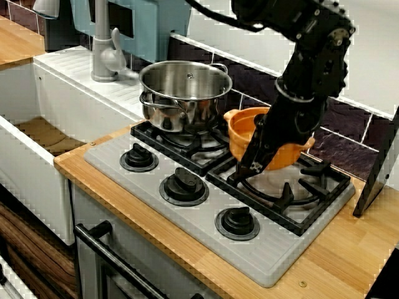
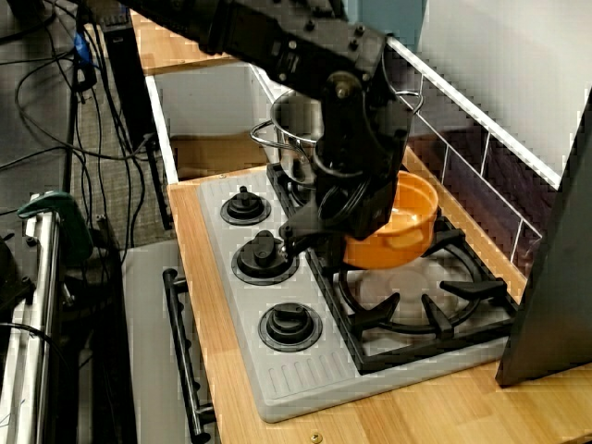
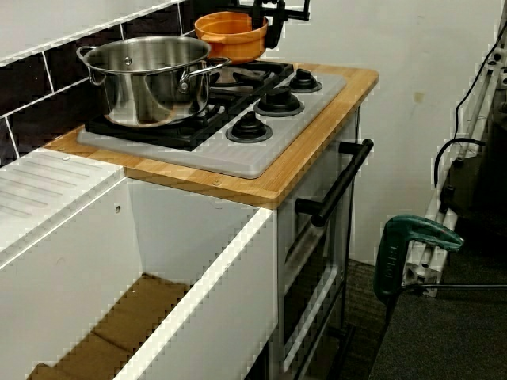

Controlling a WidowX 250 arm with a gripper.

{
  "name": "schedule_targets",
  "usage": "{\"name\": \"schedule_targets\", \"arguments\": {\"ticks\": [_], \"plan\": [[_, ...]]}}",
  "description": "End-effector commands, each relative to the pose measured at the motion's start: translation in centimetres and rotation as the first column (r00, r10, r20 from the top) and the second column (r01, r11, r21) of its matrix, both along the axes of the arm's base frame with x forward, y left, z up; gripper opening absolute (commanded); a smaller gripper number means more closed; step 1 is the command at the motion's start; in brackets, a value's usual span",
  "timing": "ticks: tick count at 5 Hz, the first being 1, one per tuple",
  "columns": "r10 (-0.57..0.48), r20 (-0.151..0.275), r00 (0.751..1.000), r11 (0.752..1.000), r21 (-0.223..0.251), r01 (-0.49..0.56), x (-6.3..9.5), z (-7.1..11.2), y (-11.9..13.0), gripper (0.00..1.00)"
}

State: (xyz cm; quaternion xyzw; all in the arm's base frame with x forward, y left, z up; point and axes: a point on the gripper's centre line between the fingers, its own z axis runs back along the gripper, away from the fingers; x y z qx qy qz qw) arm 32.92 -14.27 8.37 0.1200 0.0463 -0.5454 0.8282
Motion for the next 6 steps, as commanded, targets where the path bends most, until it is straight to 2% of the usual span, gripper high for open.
{"name": "schedule_targets", "arguments": {"ticks": [1, 2, 3, 4, 6], "plan": [[0.009, 0.064, 0.998, 1.000, -0.007, -0.008, -1.1, 1.2, -0.3, 1.00], [0.053, 0.069, 0.996, 0.994, -0.098, -0.046, -1.8, 1.9, 0.2, 1.00], [0.061, 0.074, 0.995, 0.991, -0.125, -0.052, -2.1, 2.5, 0.8, 1.00], [0.088, 0.071, 0.994, 0.982, -0.172, -0.075, -2.2, 3.0, 1.6, 1.00], [0.175, 0.078, 0.981, 0.953, -0.264, -0.149, -2.1, 5.2, 2.1, 1.00]]}}
